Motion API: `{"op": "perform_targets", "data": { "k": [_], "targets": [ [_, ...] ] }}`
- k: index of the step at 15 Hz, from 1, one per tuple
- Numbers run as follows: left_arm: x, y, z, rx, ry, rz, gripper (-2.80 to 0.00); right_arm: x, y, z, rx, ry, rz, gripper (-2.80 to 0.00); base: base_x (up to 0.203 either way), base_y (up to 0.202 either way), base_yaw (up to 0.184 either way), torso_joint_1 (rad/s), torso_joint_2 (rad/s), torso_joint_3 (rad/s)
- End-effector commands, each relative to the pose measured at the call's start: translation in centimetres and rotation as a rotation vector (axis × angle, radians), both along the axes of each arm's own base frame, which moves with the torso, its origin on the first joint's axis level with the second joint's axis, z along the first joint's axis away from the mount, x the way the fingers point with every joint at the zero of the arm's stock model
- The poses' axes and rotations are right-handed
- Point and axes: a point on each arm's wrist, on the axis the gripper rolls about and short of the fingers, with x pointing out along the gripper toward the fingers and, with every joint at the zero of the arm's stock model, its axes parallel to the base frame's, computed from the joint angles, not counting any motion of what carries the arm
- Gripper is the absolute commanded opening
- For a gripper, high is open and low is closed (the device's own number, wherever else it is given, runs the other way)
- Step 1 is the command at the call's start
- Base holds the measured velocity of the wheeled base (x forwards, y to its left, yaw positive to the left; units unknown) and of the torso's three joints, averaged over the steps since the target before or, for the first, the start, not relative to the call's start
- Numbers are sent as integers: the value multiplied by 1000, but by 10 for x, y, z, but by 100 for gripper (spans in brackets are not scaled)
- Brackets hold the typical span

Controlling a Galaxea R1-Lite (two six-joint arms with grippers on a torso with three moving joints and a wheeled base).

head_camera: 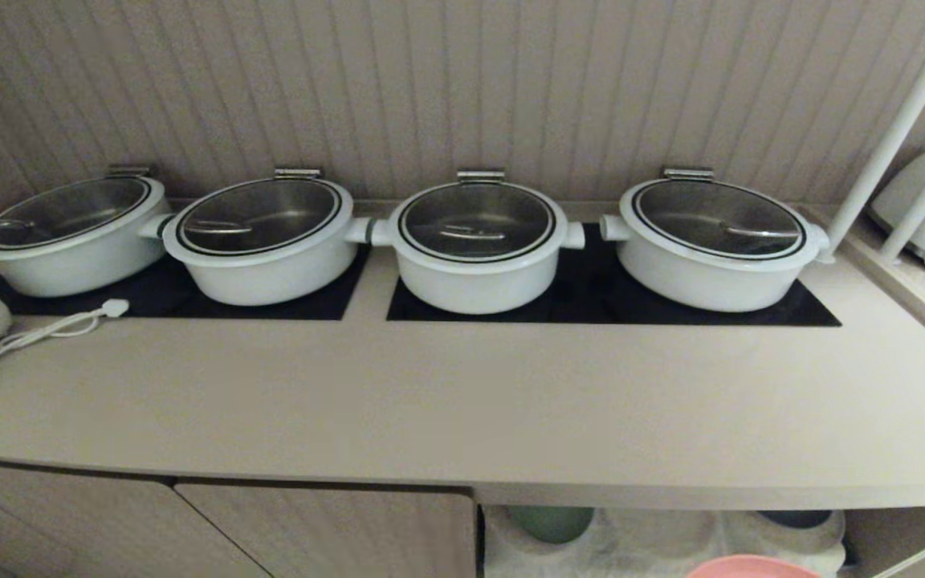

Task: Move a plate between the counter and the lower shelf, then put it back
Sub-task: Put the plate in the cupboard

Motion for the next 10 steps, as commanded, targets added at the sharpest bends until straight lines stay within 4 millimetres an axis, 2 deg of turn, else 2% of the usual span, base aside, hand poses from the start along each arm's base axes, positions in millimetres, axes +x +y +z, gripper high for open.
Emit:
{"op": "perform_targets", "data": {
  "k": [1, 10],
  "targets": [
    [0, 0, 0, 0, 0, 0, -280, -1, 0, 0, 2, 3, -2, -280, 0, -195, 2, 7, -1, 2],
    [0, 0, 0, 0, 0, 0, -280, -3, 0, 0, 4, 0, -1, -280, 0, -193, 1, 1, 1, 2]
  ]
}}
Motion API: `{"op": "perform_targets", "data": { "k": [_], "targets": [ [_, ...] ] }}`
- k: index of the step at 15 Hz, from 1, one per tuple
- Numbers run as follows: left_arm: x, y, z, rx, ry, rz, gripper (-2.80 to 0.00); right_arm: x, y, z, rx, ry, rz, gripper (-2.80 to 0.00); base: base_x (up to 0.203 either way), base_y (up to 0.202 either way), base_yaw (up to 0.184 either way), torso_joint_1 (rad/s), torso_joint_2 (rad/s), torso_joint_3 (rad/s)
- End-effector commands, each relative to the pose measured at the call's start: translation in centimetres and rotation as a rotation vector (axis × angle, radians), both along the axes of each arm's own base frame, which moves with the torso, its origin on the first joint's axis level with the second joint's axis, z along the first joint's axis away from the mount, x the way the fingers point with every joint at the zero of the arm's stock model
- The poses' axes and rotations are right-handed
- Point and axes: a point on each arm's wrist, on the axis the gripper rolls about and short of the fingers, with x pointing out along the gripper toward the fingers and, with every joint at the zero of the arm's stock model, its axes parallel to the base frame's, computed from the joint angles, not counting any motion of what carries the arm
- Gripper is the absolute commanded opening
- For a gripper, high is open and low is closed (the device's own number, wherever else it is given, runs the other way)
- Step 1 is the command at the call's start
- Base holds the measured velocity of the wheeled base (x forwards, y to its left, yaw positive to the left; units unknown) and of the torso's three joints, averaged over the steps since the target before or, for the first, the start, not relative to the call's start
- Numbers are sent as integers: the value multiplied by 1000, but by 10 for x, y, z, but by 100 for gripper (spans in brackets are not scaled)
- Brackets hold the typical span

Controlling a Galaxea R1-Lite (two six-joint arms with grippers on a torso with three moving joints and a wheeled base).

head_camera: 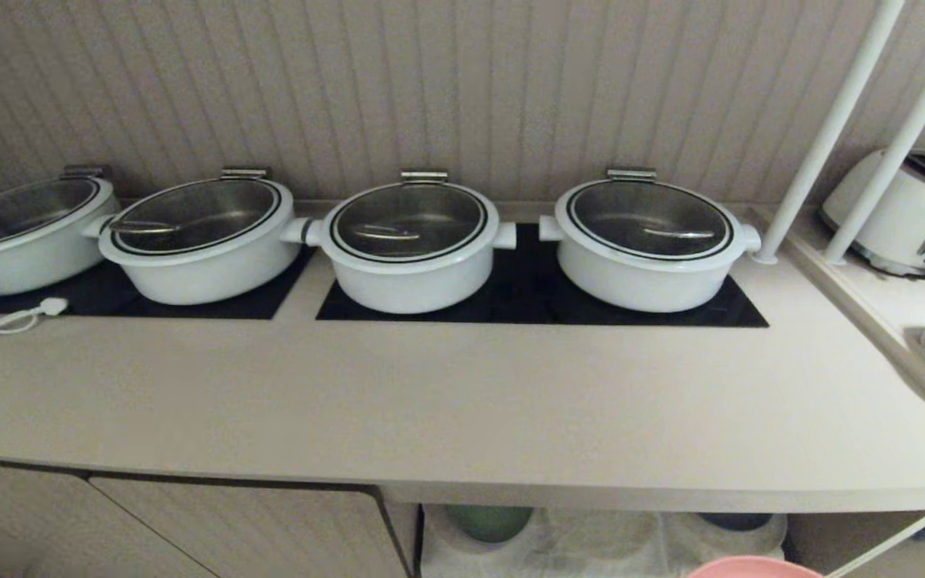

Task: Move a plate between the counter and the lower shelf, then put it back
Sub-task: Put the plate in the cupboard

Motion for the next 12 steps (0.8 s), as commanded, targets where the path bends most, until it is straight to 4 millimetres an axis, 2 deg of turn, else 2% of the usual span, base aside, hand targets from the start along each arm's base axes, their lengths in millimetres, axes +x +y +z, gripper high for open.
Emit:
{"op": "perform_targets", "data": {
  "k": [1, 12],
  "targets": [
    [0, 0, 0, 0, 0, 0, -280, -1, 0, 0, 2, 5, -3, -280, 0, -194, 3, 5, 4, 2],
    [0, 0, 0, 0, 0, 0, -280, 0, 0, -1, 5, 4, -2, -280, 0, -195, 1, 3, 3, 3]
  ]
}}
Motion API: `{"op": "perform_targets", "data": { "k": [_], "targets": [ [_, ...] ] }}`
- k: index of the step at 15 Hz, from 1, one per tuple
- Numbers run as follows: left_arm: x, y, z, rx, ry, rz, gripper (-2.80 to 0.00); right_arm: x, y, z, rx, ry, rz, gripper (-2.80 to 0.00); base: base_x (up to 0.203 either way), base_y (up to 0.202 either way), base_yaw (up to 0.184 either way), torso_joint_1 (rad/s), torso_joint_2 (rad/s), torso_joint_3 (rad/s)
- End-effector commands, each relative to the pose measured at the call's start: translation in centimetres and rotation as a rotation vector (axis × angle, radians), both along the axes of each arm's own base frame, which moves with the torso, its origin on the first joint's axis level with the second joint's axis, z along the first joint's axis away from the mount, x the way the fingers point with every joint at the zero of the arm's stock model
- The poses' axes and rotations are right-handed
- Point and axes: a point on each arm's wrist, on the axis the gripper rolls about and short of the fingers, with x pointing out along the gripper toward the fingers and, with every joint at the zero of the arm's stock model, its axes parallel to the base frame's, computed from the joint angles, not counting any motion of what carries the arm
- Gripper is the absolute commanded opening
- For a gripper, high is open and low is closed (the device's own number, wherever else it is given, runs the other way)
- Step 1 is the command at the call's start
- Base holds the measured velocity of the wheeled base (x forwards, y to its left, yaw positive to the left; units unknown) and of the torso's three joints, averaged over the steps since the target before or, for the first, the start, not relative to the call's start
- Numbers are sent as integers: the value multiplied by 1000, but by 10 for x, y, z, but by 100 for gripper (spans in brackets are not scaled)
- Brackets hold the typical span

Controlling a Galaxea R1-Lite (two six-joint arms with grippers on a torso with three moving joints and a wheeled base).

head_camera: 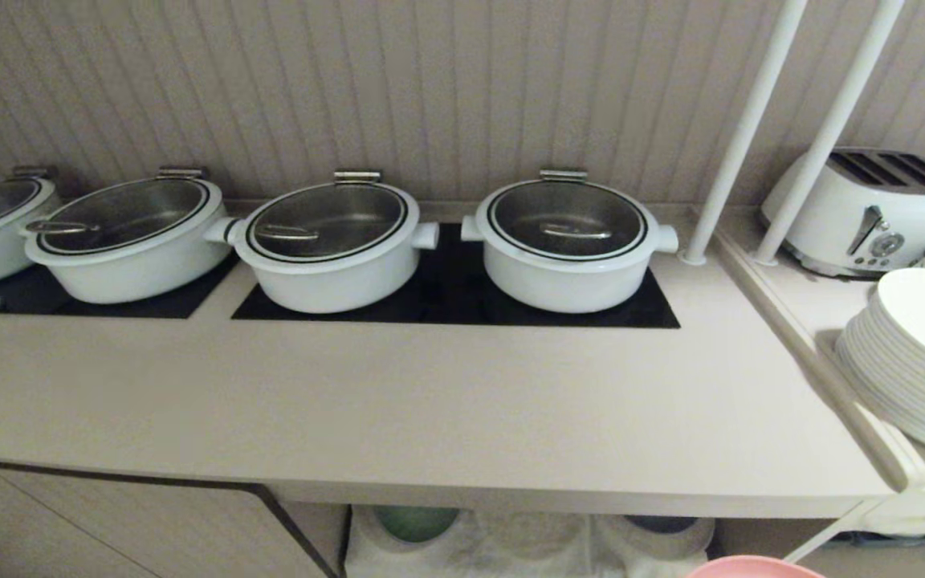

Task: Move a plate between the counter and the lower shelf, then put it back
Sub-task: Put the plate in the cupboard

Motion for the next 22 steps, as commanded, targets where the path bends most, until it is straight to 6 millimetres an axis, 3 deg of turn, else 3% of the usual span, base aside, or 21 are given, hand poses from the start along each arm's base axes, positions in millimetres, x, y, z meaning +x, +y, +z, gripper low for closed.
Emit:
{"op": "perform_targets", "data": {
  "k": [1, 22],
  "targets": [
    [0, 0, 0, -1, 0, 0, -280, 0, 0, 0, 2, 4, -1, -280, 0, -171, 4, -6, 4, 2],
    [0, 0, 0, -1, 0, 0, -280, -7, 0, 5, 47, -46, 9, -280, 0, -9, 0, 0, 0, 0]
  ]
}}
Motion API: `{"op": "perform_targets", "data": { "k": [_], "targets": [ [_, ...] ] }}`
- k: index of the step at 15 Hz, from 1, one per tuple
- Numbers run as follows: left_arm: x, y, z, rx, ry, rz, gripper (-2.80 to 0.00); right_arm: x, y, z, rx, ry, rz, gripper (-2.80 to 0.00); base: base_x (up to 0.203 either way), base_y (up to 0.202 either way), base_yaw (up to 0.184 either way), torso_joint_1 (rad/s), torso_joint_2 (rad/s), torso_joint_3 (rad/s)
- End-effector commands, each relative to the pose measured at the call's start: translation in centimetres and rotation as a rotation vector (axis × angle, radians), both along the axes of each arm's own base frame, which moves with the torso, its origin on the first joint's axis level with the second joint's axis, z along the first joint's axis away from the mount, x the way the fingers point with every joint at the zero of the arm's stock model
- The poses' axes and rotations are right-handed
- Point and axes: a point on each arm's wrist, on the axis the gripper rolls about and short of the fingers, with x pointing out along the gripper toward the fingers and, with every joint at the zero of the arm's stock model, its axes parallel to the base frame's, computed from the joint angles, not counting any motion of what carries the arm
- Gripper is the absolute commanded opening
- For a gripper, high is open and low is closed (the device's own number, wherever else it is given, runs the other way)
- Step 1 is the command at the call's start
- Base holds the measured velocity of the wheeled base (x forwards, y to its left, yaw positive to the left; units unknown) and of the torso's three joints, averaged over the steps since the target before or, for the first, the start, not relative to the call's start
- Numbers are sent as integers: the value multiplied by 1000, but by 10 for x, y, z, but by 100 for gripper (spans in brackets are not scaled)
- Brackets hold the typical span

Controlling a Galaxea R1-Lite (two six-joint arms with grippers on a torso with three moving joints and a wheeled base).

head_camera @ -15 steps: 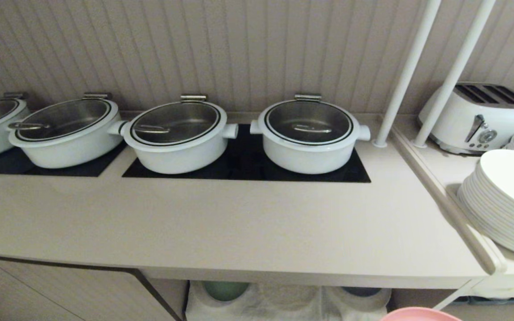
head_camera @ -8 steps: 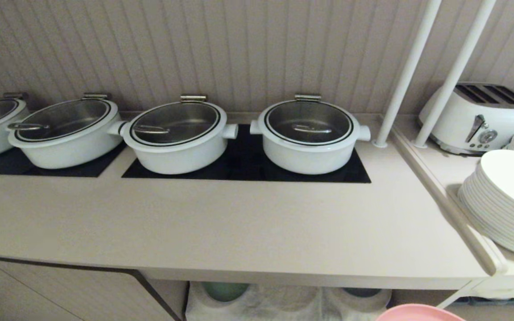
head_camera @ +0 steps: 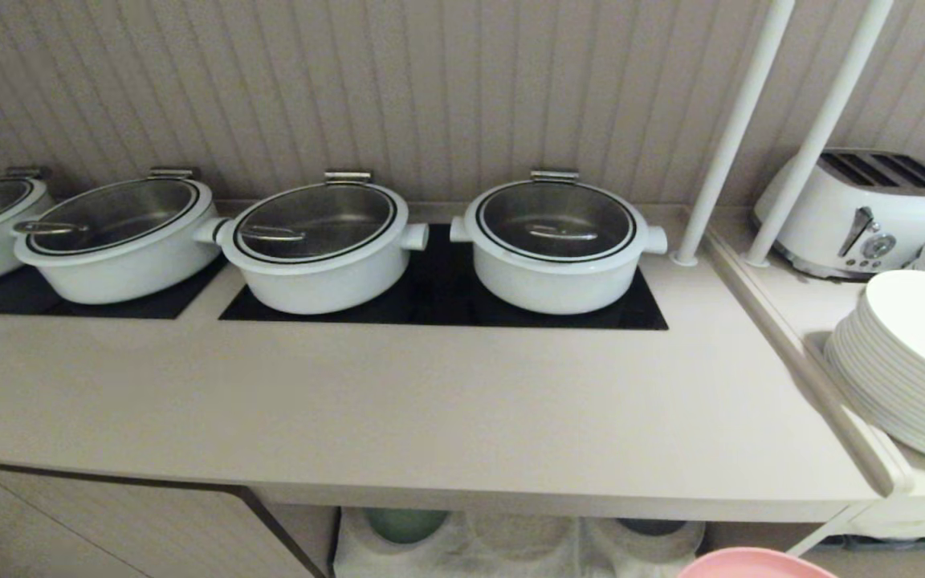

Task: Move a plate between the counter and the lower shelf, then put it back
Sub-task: Put the plate in the cupboard

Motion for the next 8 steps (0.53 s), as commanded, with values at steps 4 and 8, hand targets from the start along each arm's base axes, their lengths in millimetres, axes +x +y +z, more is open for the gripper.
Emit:
{"op": "perform_targets", "data": {
  "k": [4, 8],
  "targets": [
    [0, 0, 0, -1, 0, 0, -280, 1, 0, 0, 2, 4, 0, -280, 0, 0, 0, 0, 0, 0],
    [0, 0, 0, -1, 0, 0, -280, 2, 1, 0, 48, 19, -2, -280, 0, 0, 0, 0, 0, 0]
  ]
}}
